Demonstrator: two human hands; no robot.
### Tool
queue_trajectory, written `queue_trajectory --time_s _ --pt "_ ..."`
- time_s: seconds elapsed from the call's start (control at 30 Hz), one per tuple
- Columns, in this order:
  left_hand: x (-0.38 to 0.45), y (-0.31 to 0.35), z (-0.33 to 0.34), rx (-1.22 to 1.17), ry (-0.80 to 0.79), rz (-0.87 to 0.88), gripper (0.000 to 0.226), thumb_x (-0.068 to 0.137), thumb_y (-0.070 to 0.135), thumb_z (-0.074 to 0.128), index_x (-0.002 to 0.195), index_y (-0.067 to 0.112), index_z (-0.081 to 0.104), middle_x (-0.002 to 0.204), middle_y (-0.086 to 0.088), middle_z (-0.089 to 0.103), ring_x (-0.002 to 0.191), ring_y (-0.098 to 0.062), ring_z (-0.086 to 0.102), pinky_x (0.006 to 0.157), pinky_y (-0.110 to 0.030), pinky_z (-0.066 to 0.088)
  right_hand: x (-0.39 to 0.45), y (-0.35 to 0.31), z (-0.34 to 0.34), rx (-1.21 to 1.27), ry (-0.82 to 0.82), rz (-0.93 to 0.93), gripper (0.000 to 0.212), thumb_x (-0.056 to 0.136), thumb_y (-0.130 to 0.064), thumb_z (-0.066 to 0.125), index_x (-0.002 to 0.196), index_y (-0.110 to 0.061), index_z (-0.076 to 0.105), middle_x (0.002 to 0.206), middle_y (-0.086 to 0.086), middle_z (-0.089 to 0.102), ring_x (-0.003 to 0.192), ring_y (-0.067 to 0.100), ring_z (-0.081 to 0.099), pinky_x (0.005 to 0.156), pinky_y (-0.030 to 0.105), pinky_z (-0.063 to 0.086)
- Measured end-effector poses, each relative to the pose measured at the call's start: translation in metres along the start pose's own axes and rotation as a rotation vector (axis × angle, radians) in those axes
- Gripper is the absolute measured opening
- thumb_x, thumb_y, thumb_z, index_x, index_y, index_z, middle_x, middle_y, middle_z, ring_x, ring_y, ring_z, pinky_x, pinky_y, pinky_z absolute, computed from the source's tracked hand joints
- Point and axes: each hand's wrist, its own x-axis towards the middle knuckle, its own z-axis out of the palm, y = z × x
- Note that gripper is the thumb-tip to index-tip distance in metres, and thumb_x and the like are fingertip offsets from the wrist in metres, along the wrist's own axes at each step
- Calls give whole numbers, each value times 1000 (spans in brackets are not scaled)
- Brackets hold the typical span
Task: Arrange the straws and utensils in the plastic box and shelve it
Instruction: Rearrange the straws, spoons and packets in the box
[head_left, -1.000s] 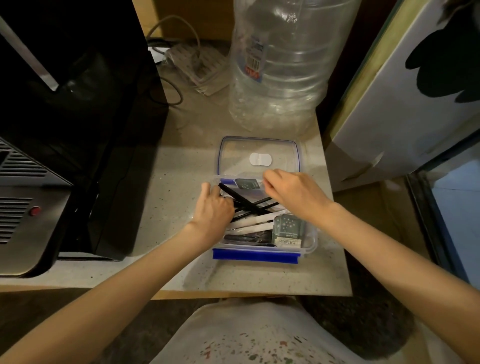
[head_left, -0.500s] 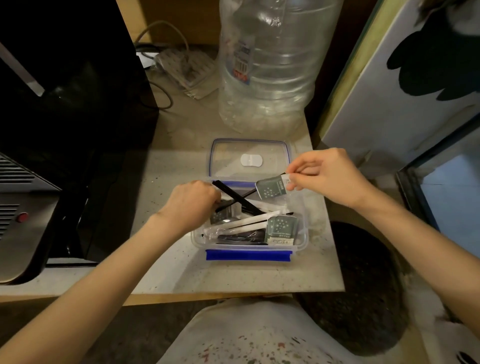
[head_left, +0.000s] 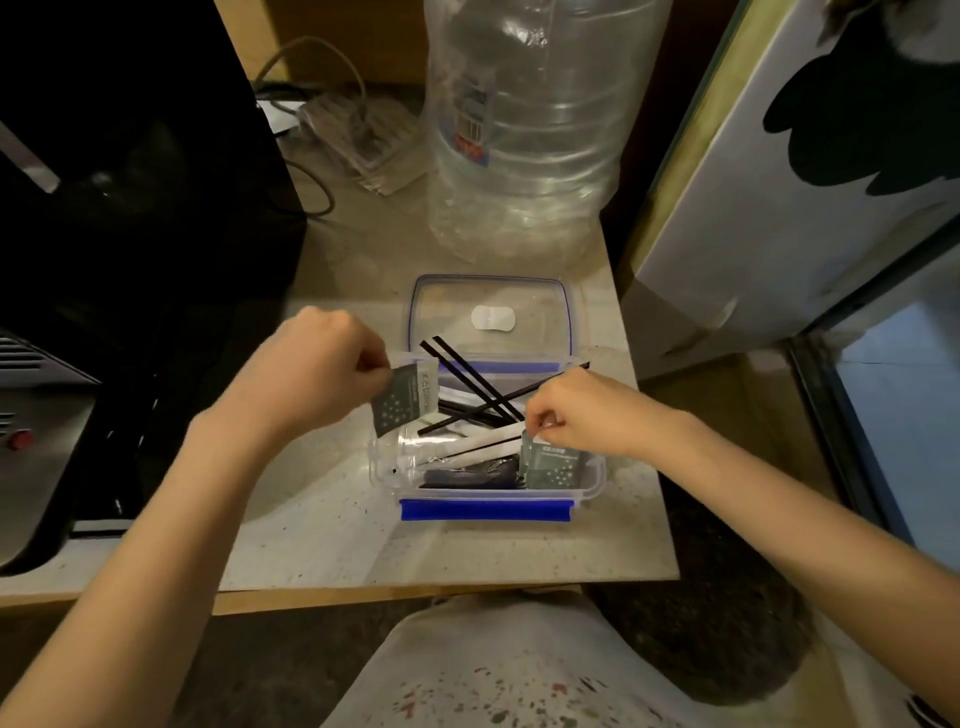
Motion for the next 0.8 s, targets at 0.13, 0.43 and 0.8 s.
queue_trajectory --time_s 0.13,0.43,0.8 --pt "-6 10 7 -356 -119 -38 6 86 16 63 83 17 68 63 12 63 48 6 60 45 -6 44 3 -1 9 -118 58 -50 17 90 -15 59 104 -15 68 103 2 69 91 14 64 78 24 50" --pt "10 57 82 -908 -385 -181 9 81 4 67 80 11 61 71 -4 71 61 -5 68 62 -11 51 -14 13 -21 -167 179 44 29 90 -27 60 119 -27 61 108 -4 63 101 8 54 78 24 43" --pt "17 78 107 -508 -404 26 14 80 25 71 74 13 68 71 0 65 66 -10 57 65 -24 49 -21 10 0 -160 164 43 37 91 -29 54 127 -23 56 111 2 60 102 11 46 83 28 42"
